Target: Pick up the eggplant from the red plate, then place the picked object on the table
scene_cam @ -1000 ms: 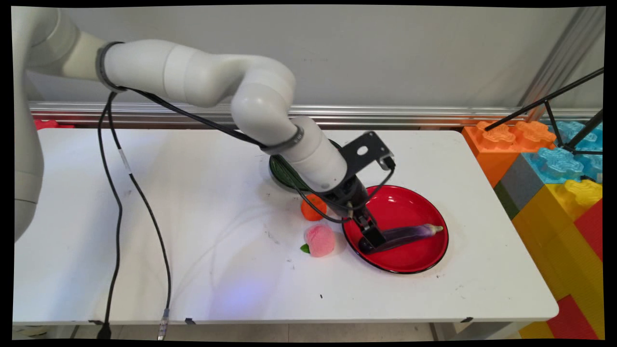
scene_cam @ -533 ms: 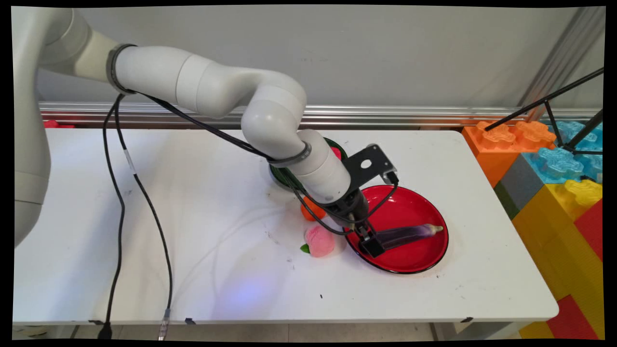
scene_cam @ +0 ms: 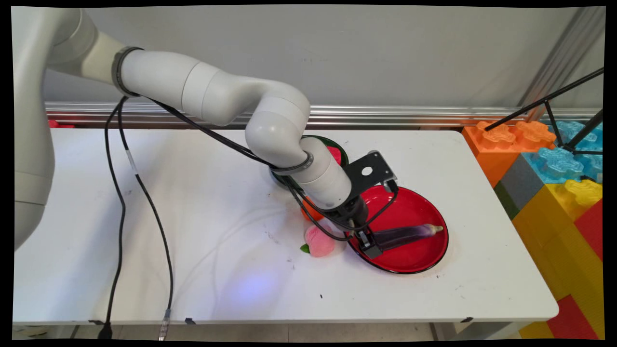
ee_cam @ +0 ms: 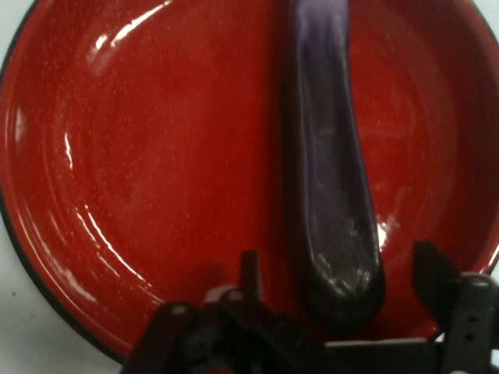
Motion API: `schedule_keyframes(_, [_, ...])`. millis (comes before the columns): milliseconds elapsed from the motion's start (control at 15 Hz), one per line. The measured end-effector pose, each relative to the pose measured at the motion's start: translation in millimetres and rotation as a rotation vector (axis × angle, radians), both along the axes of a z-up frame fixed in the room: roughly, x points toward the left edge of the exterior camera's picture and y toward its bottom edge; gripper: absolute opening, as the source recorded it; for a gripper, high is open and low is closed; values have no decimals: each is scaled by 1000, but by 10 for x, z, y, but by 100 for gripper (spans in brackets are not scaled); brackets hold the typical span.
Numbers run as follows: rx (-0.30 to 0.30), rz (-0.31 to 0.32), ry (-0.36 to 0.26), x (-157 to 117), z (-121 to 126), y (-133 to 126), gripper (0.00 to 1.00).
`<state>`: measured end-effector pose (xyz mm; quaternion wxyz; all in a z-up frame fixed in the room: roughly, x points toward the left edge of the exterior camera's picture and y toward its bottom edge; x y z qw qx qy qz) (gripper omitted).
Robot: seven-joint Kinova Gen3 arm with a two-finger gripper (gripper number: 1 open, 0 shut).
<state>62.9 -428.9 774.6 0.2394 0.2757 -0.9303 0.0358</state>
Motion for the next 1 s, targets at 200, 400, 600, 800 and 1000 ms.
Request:
schedule_keyframes(200, [-10, -14, -3, -3, -21, 8, 0])
schedule_keyframes(400, [-15, -23, -5, 2, -36, 26, 0])
schedule_keyframes(600, [-20, -24, -3, 7, -21, 36, 0])
schedule_keyframes(800, [-23, -17, 2, -6, 61, 43, 0])
schedule_keyframes(1000, [-35, -8, 15, -52, 250, 21, 0])
